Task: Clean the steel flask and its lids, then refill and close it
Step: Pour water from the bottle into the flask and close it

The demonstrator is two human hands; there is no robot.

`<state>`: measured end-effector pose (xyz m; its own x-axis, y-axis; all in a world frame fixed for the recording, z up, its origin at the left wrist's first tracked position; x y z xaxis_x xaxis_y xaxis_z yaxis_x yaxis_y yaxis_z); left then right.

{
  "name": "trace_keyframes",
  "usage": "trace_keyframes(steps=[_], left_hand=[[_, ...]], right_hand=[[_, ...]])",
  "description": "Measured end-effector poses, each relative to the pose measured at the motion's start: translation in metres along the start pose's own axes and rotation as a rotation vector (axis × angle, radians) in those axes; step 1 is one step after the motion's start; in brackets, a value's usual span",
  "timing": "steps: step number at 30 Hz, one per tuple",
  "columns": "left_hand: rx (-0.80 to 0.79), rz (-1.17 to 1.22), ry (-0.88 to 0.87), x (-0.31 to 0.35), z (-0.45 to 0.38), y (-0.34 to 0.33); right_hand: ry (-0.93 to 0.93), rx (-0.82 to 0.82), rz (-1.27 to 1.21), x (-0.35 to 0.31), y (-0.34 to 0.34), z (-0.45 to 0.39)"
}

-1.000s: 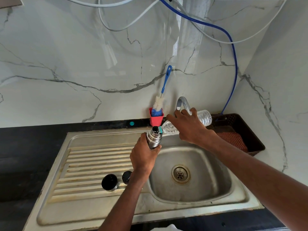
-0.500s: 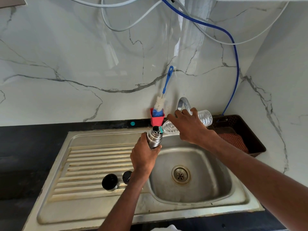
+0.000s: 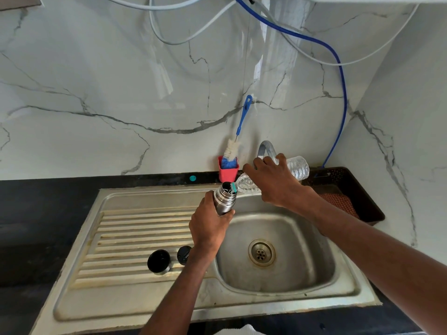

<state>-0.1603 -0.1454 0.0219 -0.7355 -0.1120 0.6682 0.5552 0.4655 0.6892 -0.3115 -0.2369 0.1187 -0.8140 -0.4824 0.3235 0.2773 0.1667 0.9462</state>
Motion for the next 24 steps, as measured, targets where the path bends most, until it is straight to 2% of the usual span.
trace_keyframes(steps=[24], left_hand=[[0.01, -0.005, 0.035, -0.009, 0.002, 0.007]], right_hand=[[0.072, 0.084, 0.17, -0.021, 0.02, -0.007]])
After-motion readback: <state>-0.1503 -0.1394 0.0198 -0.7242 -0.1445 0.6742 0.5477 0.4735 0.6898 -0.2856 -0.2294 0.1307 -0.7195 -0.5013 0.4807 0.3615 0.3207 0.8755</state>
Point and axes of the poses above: each hand's wrist, its own z-axis away from the middle knuckle, its own y-axis out of the back of the hand, x = y × z, the point moved 6 cm from there along -z, towards the middle knuckle, and after that the axes turned 8 degrees about -y, right-handed, at the moved point
